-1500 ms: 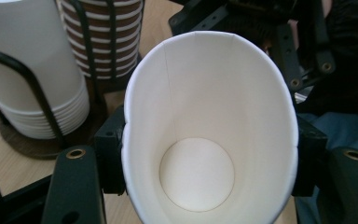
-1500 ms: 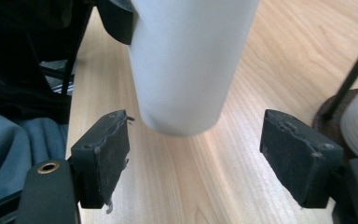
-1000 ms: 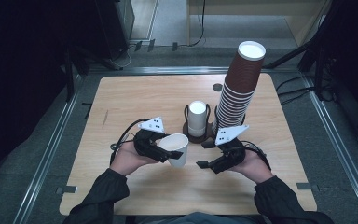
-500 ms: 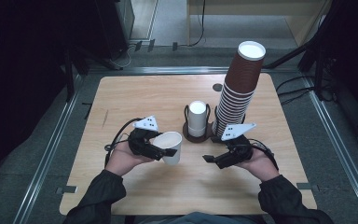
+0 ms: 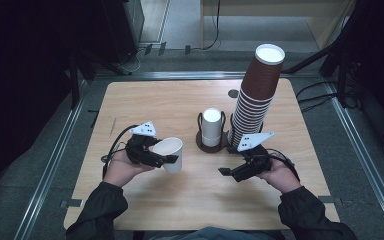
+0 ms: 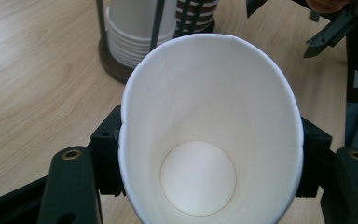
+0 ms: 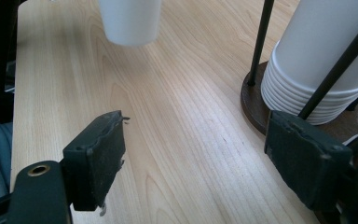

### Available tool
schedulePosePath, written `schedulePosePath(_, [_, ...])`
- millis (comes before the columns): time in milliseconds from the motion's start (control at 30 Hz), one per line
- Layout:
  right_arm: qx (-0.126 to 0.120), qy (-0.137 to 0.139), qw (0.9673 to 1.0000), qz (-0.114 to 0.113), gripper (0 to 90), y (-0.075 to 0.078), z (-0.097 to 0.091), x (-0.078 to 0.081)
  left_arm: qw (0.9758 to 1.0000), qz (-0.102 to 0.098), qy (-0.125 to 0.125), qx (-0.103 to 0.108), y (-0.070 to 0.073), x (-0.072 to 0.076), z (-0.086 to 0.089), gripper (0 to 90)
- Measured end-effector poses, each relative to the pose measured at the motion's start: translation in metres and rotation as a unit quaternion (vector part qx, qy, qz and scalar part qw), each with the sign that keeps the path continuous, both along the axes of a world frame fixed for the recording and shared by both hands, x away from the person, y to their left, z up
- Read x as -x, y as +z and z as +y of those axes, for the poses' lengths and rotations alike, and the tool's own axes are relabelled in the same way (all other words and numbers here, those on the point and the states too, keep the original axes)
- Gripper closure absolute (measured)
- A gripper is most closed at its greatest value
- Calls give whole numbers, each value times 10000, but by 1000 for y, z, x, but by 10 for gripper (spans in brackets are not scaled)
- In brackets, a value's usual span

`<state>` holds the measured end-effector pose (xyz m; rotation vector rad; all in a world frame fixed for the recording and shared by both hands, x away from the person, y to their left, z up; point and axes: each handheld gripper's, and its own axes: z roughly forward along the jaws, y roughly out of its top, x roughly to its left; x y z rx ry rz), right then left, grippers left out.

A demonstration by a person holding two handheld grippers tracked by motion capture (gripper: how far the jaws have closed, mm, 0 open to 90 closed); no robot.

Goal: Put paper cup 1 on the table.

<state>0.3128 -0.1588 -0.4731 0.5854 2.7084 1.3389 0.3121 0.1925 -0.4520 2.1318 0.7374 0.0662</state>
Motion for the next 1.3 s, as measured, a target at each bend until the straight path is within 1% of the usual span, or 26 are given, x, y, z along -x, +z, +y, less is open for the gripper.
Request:
schedulePosePath(133, [83, -55, 10000, -2, 206, -1, 1, -1, 9998, -36, 191, -65, -2, -2, 9, 312])
schedulePosePath(233, [178, -156, 9997, 91, 206, -3, 0, -2, 9996, -47, 290, -31, -2, -3, 15, 310])
schedulePosePath(267, [178, -156, 9997, 91, 206, -3, 0, -2, 9994, -69, 324, -32, -2, -3, 17, 310])
schedulePosePath(300, [206, -218, 9995, 91, 206, -3, 0, -3, 9994, -65, 351, -31, -2, -4, 20, 308])
schedulePosePath(467, [249, -278, 9993, 102, 206, -4, -2, -4, 9980, -74, 622, -54, -4, -7, 34, 307])
schedulePosePath(500, [262, -275, 9992, 103, 206, -4, -2, -3, 9976, -94, 691, -52, -4, -8, 37, 307])
schedulePosePath(567, [334, -288, 9990, 113, 206, -5, -2, -1, 9967, -94, 808, 39, -4, -11, 44, 306])
schedulePosePath(633, [344, -293, 9989, 120, 206, -5, -2, 0, 9960, -117, 887, 36, -5, -13, 49, 306])
schedulePosePath(767, [343, -267, 9990, 101, 206, -6, -3, 2, 9944, -169, 1038, -95, -6, -17, 56, 304])
schedulePosePath(833, [351, -295, 9989, 128, 206, -6, -3, 2, 9937, -189, 1101, -104, -7, -19, 59, 299])
schedulePosePath(933, [376, -315, 9987, 143, 206, -8, -4, 2, 9919, -164, 1248, -140, -9, -25, 65, 295])
schedulePosePath(967, [380, -315, 9987, 144, 206, -8, -5, 3, 9912, -155, 1304, -184, -11, -27, 68, 295])
schedulePosePath(1033, [406, -340, 9984, 186, 206, -9, -5, 4, 9891, -228, 1421, -323, -12, -30, 71, 298])
schedulePosePath(1067, [406, -336, 9984, 184, 206, -9, -5, 5, 9886, -209, 1452, -341, -13, -31, 72, 299])
schedulePosePath(1100, [399, -317, 9985, 198, 206, -9, -5, 6, 9878, -194, 1512, -326, -14, -33, 74, 298])
schedulePosePath(1167, [399, -266, 9987, 175, 206, -9, -5, 9, 9876, -123, 1548, -225, -16, -36, 77, 298])
schedulePosePath(1200, [397, -267, 9987, 178, 206, -9, -5, 9, 9872, -95, 1586, -171, -17, -38, 79, 297])
schedulePosePath(1300, [412, -326, 9984, 204, 206, -10, -7, 9, 9849, -113, 1709, -254, -20, -43, 83, 295])
